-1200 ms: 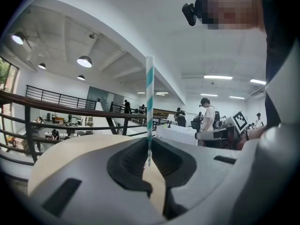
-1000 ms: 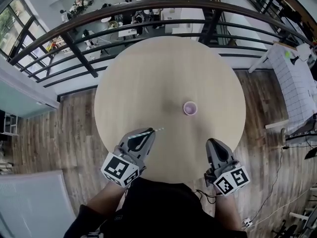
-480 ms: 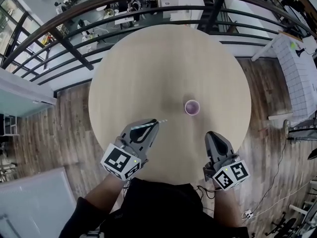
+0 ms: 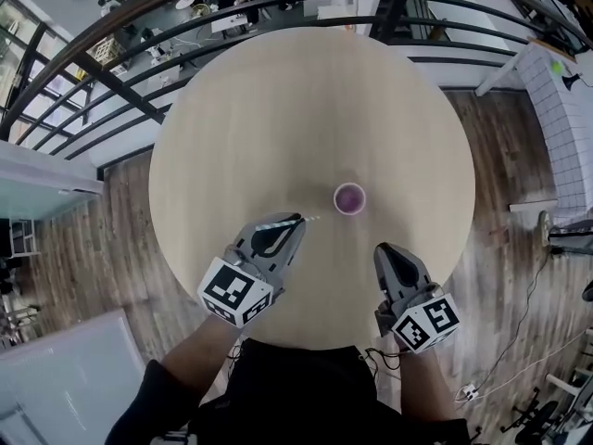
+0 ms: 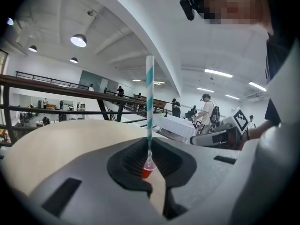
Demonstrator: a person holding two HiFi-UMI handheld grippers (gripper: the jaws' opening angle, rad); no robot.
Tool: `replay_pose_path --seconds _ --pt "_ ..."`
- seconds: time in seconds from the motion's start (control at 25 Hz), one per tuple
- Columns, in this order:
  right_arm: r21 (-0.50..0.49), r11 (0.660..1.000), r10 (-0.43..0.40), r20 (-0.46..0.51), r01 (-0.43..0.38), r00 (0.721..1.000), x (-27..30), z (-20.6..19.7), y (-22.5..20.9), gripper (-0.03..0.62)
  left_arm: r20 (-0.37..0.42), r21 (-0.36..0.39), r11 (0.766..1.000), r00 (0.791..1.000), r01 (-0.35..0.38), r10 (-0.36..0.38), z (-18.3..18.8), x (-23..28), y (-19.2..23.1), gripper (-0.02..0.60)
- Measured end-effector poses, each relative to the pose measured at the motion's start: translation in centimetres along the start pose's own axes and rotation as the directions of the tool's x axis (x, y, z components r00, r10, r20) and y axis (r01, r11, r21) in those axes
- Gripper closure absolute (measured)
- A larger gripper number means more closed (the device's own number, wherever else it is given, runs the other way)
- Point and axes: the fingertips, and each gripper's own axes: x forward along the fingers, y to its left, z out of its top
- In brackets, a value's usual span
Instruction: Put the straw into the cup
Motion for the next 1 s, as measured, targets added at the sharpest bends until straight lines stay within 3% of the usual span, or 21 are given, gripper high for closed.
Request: replay_pose_path --seconds 0.56,1.0 --pt "0.074 0.997 0.032 -0.017 -0.03 0.999 1.3 -3.5 -4.3 0.571 -0.073 0.012 1.0 0.997 0.009 -0.008 -3.6 7.9 -0.1 0.554" --pt "0.081 0.996 0.025 -0.034 -0.022 0.999 1.0 -3.6 -6.6 0.571 -0.198 0.0 0.999 0.98 0.033 -0.032 -8.0 11.6 -0.4 0.554"
